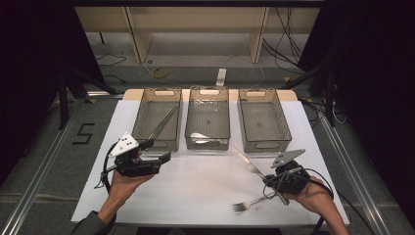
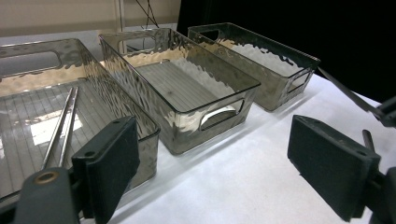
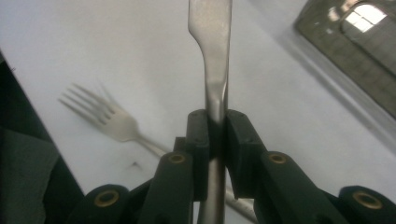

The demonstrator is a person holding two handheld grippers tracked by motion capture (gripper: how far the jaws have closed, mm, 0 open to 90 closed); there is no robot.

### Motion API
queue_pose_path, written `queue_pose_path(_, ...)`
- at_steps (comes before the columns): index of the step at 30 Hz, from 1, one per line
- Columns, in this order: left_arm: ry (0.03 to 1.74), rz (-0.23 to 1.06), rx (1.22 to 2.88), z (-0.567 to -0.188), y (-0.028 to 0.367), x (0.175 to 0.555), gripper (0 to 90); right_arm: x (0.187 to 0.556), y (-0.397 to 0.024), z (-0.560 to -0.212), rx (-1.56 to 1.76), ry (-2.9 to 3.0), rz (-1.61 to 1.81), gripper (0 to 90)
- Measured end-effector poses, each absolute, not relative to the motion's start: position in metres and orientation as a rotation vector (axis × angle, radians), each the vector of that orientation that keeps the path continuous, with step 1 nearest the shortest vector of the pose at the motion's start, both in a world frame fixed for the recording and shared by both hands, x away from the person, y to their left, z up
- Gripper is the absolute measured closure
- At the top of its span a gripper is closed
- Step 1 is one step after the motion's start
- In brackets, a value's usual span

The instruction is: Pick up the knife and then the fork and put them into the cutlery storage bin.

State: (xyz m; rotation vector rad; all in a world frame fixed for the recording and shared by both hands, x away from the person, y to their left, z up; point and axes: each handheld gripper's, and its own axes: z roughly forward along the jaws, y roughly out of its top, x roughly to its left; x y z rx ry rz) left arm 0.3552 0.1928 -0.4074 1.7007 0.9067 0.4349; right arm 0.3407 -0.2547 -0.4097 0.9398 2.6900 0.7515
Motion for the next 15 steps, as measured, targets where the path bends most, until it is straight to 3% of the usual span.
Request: queue_pose_path(15,0.904,0.437,1.698,-0.407,0.193,0.355,16.1,0.376,-0.261,-0.394,1.013,2.582,0.811,81.1)
